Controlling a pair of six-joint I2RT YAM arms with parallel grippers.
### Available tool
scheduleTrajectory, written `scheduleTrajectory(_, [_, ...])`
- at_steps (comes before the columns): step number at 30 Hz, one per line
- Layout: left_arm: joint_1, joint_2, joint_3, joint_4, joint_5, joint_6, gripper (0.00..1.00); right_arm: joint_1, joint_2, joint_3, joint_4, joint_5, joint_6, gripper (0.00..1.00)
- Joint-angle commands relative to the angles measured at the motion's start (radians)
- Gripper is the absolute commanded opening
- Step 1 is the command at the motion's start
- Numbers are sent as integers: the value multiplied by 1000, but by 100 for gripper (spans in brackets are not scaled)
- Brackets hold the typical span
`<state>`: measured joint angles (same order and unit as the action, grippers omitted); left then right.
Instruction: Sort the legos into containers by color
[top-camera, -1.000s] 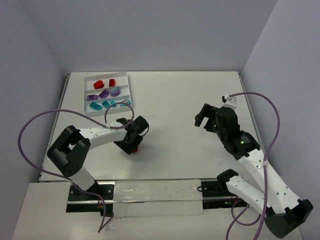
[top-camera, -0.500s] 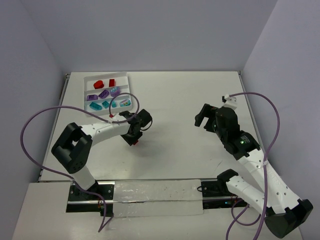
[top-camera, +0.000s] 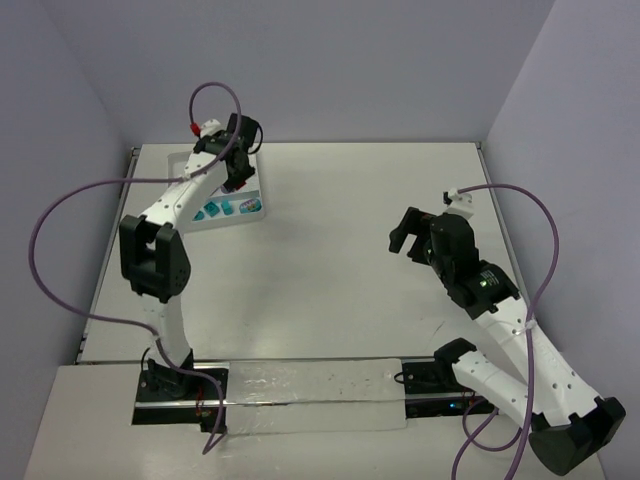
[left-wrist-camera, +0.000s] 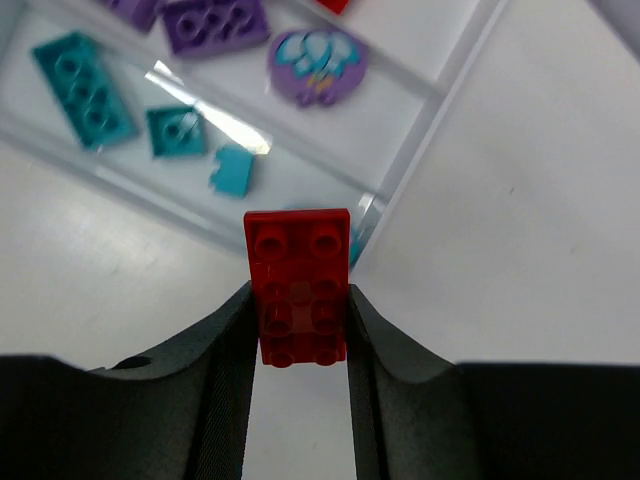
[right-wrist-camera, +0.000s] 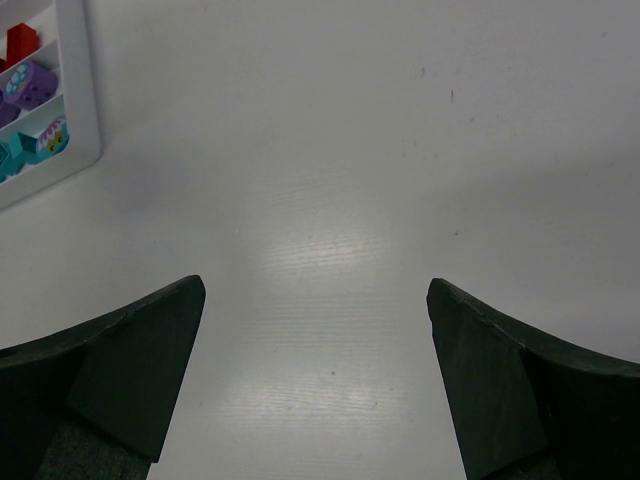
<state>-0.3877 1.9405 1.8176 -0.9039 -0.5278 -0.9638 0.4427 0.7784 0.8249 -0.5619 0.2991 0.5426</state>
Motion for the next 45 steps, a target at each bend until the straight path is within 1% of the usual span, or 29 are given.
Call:
scheduleTrajectory(1, [40, 143, 198, 15, 41, 179, 1, 11, 19, 37, 13, 15, 4, 100])
scheduleTrajectory(3, [73, 210, 269, 77, 93, 224, 2, 10, 25, 57, 7, 18, 2, 100])
scheduleTrajectory(4, [85, 226, 282, 79, 95, 225, 2, 10, 27, 57, 7, 18, 2, 100])
scheduleTrajectory(5, [105, 255, 304, 126, 131, 253, 3, 11, 25, 65, 7, 18, -3, 100])
scheduleTrajectory(9, [155, 335, 366, 198, 204, 292, 5, 11, 35, 78, 4, 28, -5, 100])
scheduleTrajectory(16, [165, 424, 449, 273, 206, 392, 9, 11, 57, 71, 24, 3, 7, 100])
scheduleTrajectory(23, [191, 487, 469, 344, 312, 381, 10, 14, 91, 71, 40, -3, 2, 100])
scheduleTrajectory(27, [195, 526, 512, 357, 307, 376, 14, 16, 93, 66, 45, 2, 2, 100])
scheduleTrajectory(32, [202, 557, 541, 397, 299, 375, 21, 16, 94, 59, 41, -1, 2, 100])
scheduleTrajectory(36, [205, 585, 575, 401, 317, 396, 30, 16, 90, 49, 45, -1, 2, 100])
scheduleTrajectory(41, [205, 569, 543, 418, 333, 398, 65, 16, 98, 51, 45, -2, 3, 100])
scheduleTrajectory(42, [205, 565, 540, 418, 337, 399, 69, 17, 98, 51, 45, -3, 5, 100])
scheduleTrajectory(45, [205, 538, 533, 420, 358, 403, 74, 18, 97, 49, 45, 1, 4, 100])
